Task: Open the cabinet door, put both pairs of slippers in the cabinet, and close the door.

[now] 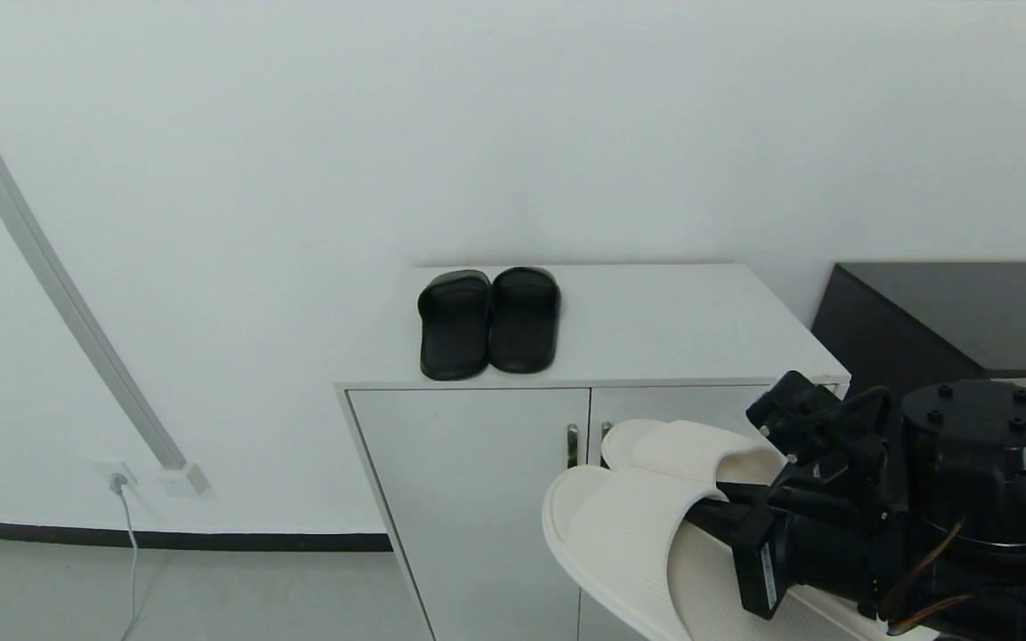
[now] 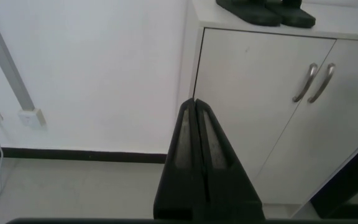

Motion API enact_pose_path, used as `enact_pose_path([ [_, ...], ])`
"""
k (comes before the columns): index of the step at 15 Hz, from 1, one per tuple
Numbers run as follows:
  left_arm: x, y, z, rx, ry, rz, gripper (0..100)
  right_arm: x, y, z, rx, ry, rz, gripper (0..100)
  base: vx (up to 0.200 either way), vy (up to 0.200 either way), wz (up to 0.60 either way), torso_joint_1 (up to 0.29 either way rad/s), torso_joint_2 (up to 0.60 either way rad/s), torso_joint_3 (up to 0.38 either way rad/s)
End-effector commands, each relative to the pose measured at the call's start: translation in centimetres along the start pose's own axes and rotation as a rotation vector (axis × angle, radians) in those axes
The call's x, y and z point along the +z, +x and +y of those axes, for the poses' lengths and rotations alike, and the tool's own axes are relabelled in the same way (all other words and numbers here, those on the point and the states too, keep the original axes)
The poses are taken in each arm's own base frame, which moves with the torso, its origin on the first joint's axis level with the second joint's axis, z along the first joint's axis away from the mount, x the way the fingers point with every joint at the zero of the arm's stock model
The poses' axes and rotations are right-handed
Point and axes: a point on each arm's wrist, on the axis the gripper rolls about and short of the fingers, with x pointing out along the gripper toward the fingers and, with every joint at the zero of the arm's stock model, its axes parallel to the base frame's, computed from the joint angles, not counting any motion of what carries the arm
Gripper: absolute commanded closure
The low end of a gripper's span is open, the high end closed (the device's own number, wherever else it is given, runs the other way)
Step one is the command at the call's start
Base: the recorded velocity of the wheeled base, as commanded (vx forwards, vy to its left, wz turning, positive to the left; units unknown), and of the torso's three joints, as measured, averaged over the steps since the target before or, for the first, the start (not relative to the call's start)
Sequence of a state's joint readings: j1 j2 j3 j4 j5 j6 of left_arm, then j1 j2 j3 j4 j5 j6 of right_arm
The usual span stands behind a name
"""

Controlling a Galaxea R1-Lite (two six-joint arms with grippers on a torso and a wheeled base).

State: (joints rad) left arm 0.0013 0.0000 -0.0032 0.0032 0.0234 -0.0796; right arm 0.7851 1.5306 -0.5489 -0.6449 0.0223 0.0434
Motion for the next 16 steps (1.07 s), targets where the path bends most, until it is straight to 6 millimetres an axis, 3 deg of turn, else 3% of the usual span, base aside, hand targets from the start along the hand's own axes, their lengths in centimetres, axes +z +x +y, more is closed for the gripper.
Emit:
enact_pose_path([
  [1,0.00,0.01,-0.01,-0.002,0.000,0.002,100,-0.04,0.08,0.00,0.001,0.000,0.002,100,0.000,0.000,0.00,-0.222,0.55,0.320],
  [2,-0.01,0.01,0.00,-0.001,0.001,0.003,100,-0.04,0.08,0.00,0.001,0.000,0.002,100,0.000,0.000,0.00,-0.212,0.54,0.320],
  [3,-0.01,0.01,0.00,-0.001,0.001,0.003,0,-0.03,0.08,0.04,0.002,-0.001,0.001,100,0.000,0.000,0.00,-0.207,0.53,0.310],
  [16,0.00,0.01,0.00,0.000,-0.009,0.002,0,-0.21,-0.03,0.07,0.004,-0.001,0.007,100,0.000,0.000,0.00,-0.168,0.49,0.320],
])
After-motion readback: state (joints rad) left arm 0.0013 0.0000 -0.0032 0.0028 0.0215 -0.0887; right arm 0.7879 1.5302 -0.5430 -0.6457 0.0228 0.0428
